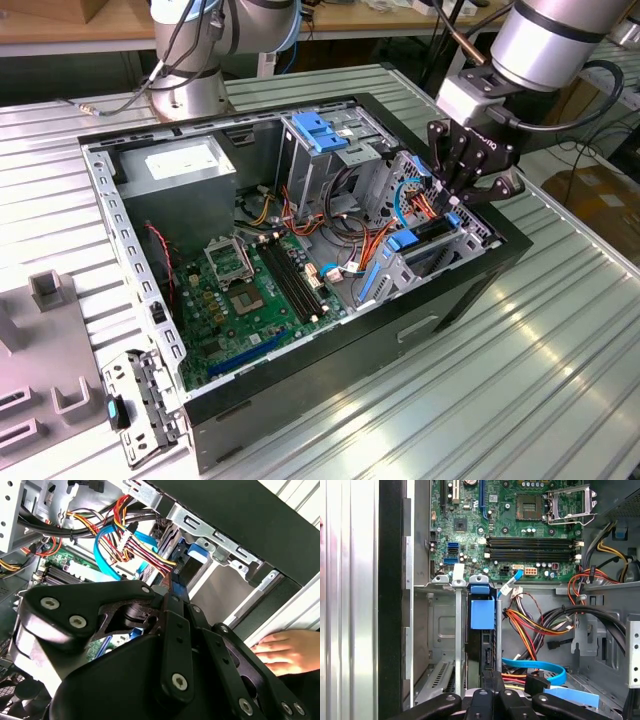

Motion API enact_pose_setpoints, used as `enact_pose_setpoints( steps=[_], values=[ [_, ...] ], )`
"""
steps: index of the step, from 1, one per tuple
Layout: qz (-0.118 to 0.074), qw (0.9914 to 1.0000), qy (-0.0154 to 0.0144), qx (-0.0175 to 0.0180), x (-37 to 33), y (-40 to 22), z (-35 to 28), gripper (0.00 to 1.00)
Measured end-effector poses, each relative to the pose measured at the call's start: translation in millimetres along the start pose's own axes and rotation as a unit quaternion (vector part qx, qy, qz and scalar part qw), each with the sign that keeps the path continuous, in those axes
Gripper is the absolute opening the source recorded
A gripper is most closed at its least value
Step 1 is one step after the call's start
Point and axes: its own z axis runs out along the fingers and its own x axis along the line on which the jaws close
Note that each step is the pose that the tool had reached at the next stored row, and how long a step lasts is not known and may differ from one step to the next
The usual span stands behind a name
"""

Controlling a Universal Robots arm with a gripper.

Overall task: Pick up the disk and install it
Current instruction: 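Insert the second disk wire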

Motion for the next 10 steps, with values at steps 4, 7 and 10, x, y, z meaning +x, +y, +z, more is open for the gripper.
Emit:
enact_pose_setpoints(
  steps=[4, 7, 10],
  values=[
    [0.000, 1.00000, 0.0001, -0.0001, 0.0, 0.6, 0.1, 0.11],
    [0.000, 1.00000, 0.0002, -0.0001, -0.1, 3.9, 0.1, 0.11],
    [0.000, 1.00000, 0.0001, -0.0003, 0.0, 6.7, -1.3, 0.11]
  ],
)
